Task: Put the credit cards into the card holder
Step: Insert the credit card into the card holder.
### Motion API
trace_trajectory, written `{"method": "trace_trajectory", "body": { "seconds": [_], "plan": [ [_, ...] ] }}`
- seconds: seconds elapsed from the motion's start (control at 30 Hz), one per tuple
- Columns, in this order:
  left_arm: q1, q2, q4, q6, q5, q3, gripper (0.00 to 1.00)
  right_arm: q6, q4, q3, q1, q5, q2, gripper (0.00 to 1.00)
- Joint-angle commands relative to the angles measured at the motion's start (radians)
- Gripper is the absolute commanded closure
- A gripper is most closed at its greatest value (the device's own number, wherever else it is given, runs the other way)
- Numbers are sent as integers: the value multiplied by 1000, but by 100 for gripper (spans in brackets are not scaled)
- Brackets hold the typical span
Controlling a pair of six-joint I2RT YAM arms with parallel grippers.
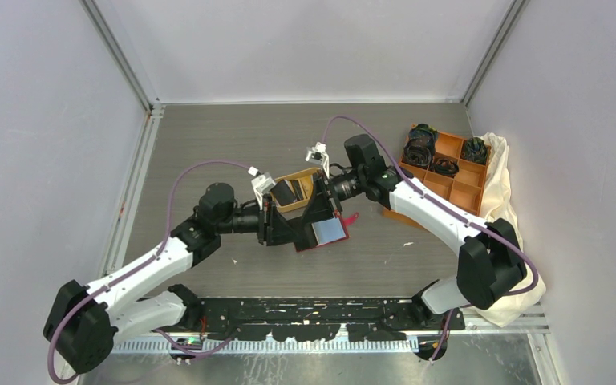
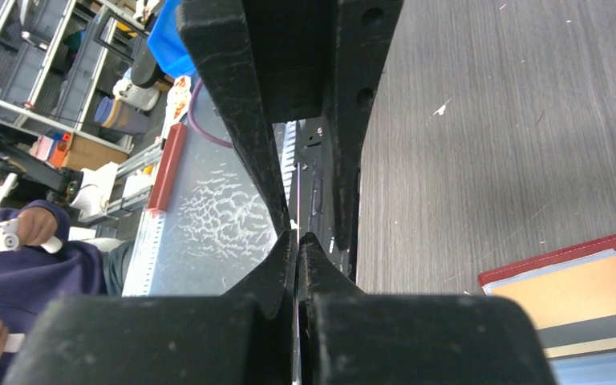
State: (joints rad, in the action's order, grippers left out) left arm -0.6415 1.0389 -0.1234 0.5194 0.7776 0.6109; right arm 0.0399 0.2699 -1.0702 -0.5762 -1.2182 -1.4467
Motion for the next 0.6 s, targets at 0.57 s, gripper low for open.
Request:
{"method": "trace_trajectory", "body": {
  "seconds": [0.57],
  "plan": [
    [2, -229, -583, 338, -285, -309, 47, 178, -161, -14, 4, -81, 7, 99]
  ]
}}
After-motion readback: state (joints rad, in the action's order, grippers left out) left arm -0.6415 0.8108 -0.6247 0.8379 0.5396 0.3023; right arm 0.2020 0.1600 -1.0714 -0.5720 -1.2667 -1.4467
